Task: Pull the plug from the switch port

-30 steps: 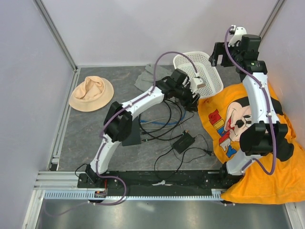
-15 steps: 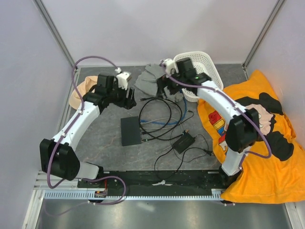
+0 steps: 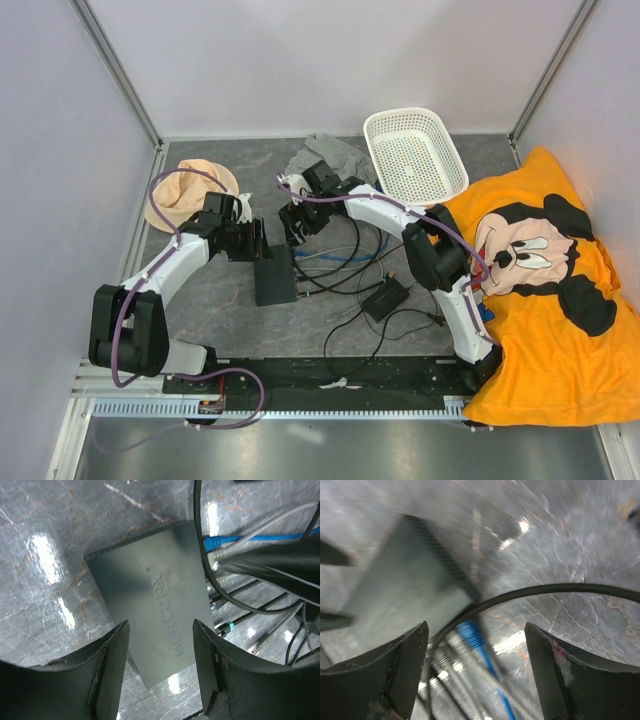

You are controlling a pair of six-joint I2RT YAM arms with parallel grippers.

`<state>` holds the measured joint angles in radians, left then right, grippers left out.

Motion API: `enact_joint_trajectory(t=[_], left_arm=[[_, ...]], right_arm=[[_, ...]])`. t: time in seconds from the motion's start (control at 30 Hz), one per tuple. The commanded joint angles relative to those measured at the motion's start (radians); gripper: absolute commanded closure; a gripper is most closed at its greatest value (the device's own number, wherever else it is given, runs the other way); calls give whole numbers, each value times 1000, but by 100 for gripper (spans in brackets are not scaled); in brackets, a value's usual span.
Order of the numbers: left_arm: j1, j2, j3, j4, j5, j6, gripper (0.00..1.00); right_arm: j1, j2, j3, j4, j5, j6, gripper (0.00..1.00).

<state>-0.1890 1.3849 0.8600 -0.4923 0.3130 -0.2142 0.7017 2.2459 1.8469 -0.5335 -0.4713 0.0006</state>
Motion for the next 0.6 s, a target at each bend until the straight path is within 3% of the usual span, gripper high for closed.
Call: enact_joint_trajectory(t=[0.0, 0.27, 0.43, 0.57], left_arm=[[8, -32, -27, 67, -17, -48, 40], [26, -84, -59, 58, -17, -25, 40], [29, -87, -59, 25, -20, -7, 40], [31, -83, -50, 18, -14, -5, 40]], right_arm=[[-2, 30, 74, 27, 58, 84, 17], [-18, 83, 52, 127, 60, 237, 18], [-19, 165, 103, 158, 71, 271, 29], [-28, 167, 86, 170, 109, 283, 44]])
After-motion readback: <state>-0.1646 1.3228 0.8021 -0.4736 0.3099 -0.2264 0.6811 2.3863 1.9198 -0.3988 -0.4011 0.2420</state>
